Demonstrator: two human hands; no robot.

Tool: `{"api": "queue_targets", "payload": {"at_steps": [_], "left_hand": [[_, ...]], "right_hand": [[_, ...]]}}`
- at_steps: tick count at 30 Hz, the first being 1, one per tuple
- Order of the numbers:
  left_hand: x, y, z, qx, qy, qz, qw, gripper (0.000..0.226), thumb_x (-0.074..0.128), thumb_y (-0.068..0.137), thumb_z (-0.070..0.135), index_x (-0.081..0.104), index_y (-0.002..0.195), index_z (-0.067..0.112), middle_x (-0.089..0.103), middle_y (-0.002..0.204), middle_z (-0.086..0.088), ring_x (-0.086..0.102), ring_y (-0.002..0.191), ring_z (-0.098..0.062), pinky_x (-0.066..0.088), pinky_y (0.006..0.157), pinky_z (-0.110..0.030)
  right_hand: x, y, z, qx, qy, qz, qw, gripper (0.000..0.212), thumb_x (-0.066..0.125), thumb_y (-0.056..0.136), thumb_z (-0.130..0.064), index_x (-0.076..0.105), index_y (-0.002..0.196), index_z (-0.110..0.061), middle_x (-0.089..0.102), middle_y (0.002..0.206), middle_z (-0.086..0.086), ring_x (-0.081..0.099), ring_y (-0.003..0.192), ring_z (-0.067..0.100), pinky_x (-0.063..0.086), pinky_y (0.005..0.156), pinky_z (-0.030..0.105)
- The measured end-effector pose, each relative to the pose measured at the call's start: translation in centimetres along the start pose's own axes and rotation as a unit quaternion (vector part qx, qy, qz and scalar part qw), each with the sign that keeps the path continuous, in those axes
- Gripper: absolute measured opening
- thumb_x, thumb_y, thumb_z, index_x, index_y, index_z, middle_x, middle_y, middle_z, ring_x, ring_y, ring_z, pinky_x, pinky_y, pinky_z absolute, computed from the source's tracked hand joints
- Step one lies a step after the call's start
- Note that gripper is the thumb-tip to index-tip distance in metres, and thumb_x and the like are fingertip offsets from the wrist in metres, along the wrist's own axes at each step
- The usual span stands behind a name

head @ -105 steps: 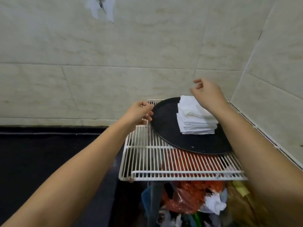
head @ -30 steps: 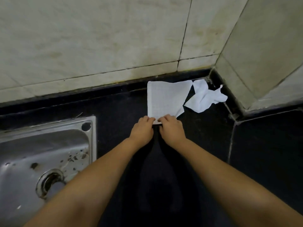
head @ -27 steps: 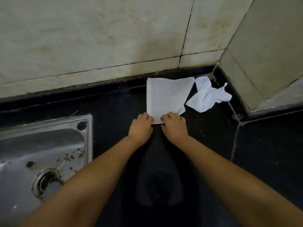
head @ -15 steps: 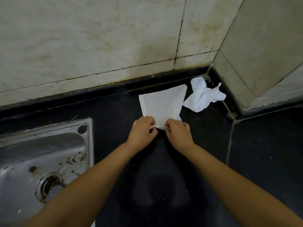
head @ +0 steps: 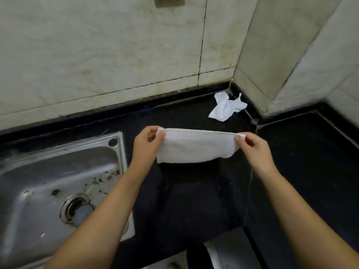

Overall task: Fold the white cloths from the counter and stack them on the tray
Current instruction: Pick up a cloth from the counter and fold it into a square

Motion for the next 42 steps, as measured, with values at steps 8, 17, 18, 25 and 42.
{"api": "queue_targets", "payload": {"at_steps": [8, 17, 18, 25, 42], "left_hand": [[0.8, 1.2, 2.8, -0.054, -0.046, 0.011, 0.997, 0.008, 0.055, 0.094, 0.016, 0.063, 0.094, 0.015, 0.065, 0.088, 0.003, 0.061, 0.087, -0.013, 0.051, 0.077, -0.026], [-0.7, -4.8, -2.2, -0.133, -0.155, -0.085, 0.975, 0.016, 0.049, 0.095, 0.007, 0.061, 0.086, 0.013, 0.061, 0.089, -0.003, 0.058, 0.092, -0.016, 0.047, 0.093, -0.035], [-0.9, -6.2, -3.9, -0.157, -0.126, -0.095, 0.975, 0.015, 0.051, 0.094, 0.007, 0.062, 0.086, 0.014, 0.062, 0.089, -0.003, 0.058, 0.092, -0.017, 0.047, 0.094, -0.035], [-1.7, -14.2, -13.4, -0.275, 0.061, -0.18, 0.943, 0.011, 0.061, 0.09, 0.013, 0.064, 0.08, 0.018, 0.066, 0.075, -0.003, 0.059, 0.073, -0.015, 0.045, 0.076, -0.03], [2.6, -2.7, -13.4, -0.148, 0.364, -0.111, 0.913, 0.012, 0.053, 0.092, 0.021, 0.061, 0.091, 0.012, 0.059, 0.092, -0.005, 0.059, 0.087, -0.023, 0.05, 0.079, -0.037]], "right_hand": [[-1.5, 1.7, -4.4, -0.013, 0.015, 0.004, 1.0, 0.016, 0.054, 0.095, -0.02, 0.067, 0.088, -0.024, 0.068, 0.089, -0.004, 0.059, 0.081, 0.007, 0.044, 0.068, 0.021], [-1.3, -2.5, -1.2, 0.007, 0.057, -0.092, 0.994, 0.013, 0.058, 0.091, -0.012, 0.069, 0.089, -0.019, 0.067, 0.082, -0.004, 0.06, 0.078, 0.003, 0.047, 0.078, 0.017], [-0.9, -3.6, 0.5, 0.021, 0.04, -0.112, 0.993, 0.012, 0.058, 0.091, -0.01, 0.069, 0.089, -0.014, 0.065, 0.078, -0.004, 0.058, 0.073, 0.0, 0.045, 0.073, 0.012], [1.0, -11.0, 11.7, 0.151, -0.093, -0.254, 0.951, 0.016, 0.06, 0.091, -0.013, 0.068, 0.088, 0.0, 0.067, 0.082, 0.023, 0.06, 0.075, 0.019, 0.046, 0.072, 0.027], [4.5, -1.3, 12.0, 0.171, -0.276, -0.112, 0.939, 0.011, 0.054, 0.093, -0.026, 0.059, 0.094, -0.017, 0.063, 0.091, 0.005, 0.06, 0.085, 0.022, 0.047, 0.072, 0.033]]}}
Point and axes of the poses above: each hand's wrist, its own y-axis towards the middle knuckle, its own x-axis out of the palm, z = x × y, the point moved 6 cm from there along y, towards the middle knuckle
